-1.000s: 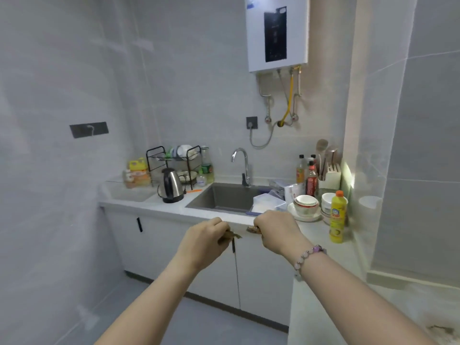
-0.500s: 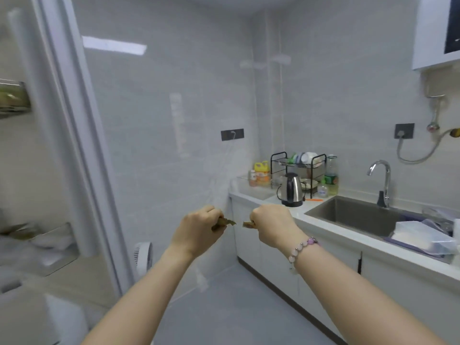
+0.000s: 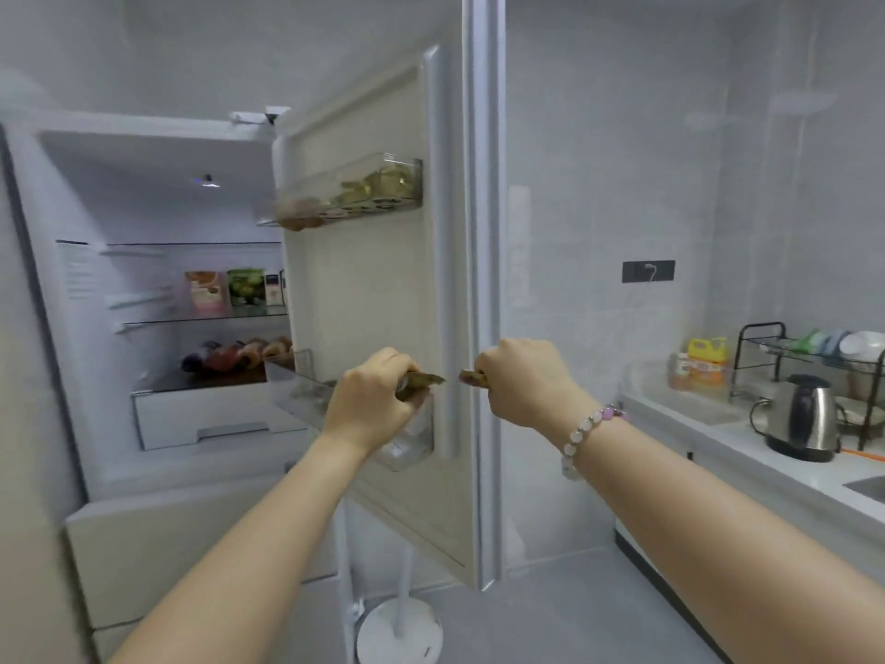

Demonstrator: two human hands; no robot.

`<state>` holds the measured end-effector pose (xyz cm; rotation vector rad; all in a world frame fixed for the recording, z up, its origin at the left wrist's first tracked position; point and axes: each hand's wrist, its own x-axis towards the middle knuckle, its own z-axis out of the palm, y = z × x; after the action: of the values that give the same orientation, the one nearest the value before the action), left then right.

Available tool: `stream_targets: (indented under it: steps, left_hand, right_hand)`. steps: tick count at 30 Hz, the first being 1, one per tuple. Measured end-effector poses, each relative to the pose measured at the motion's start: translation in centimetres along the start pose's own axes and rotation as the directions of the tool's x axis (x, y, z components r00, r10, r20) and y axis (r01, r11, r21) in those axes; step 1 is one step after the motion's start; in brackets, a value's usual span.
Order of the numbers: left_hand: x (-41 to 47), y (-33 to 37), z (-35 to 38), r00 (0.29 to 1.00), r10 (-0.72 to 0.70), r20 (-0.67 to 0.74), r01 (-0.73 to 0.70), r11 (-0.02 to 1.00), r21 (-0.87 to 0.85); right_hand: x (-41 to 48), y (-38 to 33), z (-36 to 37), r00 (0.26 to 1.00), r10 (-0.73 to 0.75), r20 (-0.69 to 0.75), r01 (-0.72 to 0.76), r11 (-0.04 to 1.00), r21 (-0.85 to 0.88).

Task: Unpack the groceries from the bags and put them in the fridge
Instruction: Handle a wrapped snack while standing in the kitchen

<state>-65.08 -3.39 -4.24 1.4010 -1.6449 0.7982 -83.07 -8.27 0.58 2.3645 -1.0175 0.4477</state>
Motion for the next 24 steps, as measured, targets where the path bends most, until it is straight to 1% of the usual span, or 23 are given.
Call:
stream_targets:
  steps: [3,6,12,16,20,24]
  left_hand:
    - [0.0,-4.2,-2.6,0.999,-0.035,0.009,0.034,0.998,0.050]
    - [0.2,-8.0,-4.5,0.995,-0.100,-0.024,0.101,0.993,0.068]
    - [0.9,-13.6,-6.4,0.965,-0.249,-0.088,0.253,0.967,0.039]
    - [2.3,-16.4,-6.7,0.945,-0.299,-0.132,0.303,0.953,0.012]
    - [3.0,-19.2,-5.1,0.923,-0.363,-0.129,0.363,0.932,-0.022]
    - [4.0,-21.9,-2.8,0.907,-0.404,-0.119,0.399,0.915,-0.061]
  right_hand:
    - [4.0,-3.9,-1.3,0.988,-0.094,-0.120,0.096,0.995,0.005]
    - [7.5,-7.1,-1.9,0.977,-0.136,-0.163,0.140,0.990,0.008]
    - [13.1,-11.6,0.0,0.979,-0.170,-0.109,0.169,0.985,-0.018]
    - [16.3,-13.2,0.5,0.987,-0.149,-0.054,0.148,0.989,-0.011]
    - [19.6,-14.2,1.6,0.995,-0.102,0.017,0.102,0.994,-0.026]
    - [22.3,-14.6,3.2,0.993,-0.101,0.060,0.104,0.993,-0.050]
